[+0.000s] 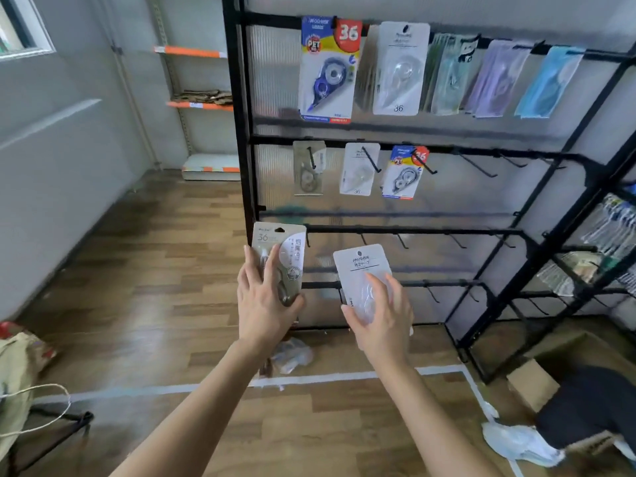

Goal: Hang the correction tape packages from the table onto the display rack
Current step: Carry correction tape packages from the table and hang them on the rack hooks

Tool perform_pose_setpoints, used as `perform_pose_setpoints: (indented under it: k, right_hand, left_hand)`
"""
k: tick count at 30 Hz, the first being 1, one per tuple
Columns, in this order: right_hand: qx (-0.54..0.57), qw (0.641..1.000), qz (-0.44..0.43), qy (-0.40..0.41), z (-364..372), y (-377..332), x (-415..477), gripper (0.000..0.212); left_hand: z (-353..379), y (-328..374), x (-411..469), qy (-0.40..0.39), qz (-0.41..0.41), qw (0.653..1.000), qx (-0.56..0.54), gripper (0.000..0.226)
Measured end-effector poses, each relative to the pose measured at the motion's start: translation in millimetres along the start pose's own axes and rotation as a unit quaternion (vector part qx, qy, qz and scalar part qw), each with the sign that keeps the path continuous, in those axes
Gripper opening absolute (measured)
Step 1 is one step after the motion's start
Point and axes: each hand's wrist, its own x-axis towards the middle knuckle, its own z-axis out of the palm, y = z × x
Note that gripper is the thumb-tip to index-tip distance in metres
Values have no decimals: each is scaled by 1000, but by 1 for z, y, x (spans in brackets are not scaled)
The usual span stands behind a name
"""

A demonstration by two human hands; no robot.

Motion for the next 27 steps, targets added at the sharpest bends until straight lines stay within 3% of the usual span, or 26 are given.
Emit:
perform_pose_setpoints:
  k: [12,27]
  right_hand:
    - [66,997,-47,-16,45,93,120,61]
    - [85,995,-40,32,93,100,214,62]
  left_hand:
    - [81,50,97,39,-52,997,40,90]
    - [123,24,180,50,-15,997,54,97]
